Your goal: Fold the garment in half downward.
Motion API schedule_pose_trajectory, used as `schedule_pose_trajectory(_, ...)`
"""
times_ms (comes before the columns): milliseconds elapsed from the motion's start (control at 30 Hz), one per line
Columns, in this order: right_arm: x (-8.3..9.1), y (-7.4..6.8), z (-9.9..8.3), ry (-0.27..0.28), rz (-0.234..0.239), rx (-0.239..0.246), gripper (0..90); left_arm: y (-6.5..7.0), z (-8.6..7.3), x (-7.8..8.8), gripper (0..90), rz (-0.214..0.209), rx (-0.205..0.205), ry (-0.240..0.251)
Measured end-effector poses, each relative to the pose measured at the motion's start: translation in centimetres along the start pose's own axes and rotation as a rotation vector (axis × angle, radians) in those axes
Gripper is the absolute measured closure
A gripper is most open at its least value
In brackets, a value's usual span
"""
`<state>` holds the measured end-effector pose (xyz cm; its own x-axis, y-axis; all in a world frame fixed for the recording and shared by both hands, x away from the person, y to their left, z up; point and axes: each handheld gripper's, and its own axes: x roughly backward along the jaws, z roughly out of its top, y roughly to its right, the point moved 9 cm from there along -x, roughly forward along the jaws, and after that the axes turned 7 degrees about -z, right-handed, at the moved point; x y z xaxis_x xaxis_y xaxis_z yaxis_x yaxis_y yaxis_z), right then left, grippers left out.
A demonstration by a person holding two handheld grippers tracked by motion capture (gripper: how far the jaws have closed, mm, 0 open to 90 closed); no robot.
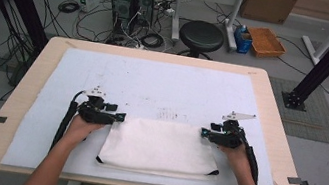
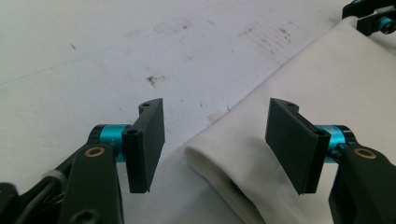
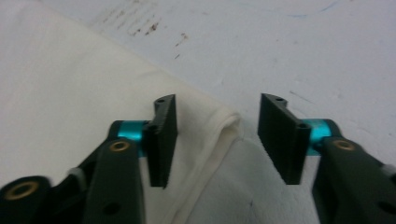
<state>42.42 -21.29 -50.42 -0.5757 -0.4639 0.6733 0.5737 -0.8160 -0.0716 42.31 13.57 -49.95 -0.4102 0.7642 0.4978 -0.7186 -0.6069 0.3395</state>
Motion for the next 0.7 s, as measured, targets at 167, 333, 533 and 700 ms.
schedule_pose_trajectory(167, -0.1, -0.4, -0.3, -0.028, 0.034, 0.051, 82.8, 0.6, -0.4, -0.3, 82.4, 0.002, -0.075, -0.047)
schedule_pose_trajectory(333, 0.1, 0.5, 0.4, -0.003, -0.001, 0.065, 86.7, -0.2, 0.9, 0.5, 86.2, 0.020, -0.032, 0.045)
schedule_pose_trajectory(533, -0.6, 2.0, 2.2, 0.048, -0.050, 0.034, 86.8, -1.6, 2.4, 0.4, 86.3, 0.065, -0.008, 0.112)
schedule_pose_trajectory(700, -1.7, 2.7, 3.2, 0.064, -0.107, 0.029, 86.3, -2.5, 2.5, 0.1, 81.1, 0.108, 0.016, 0.137)
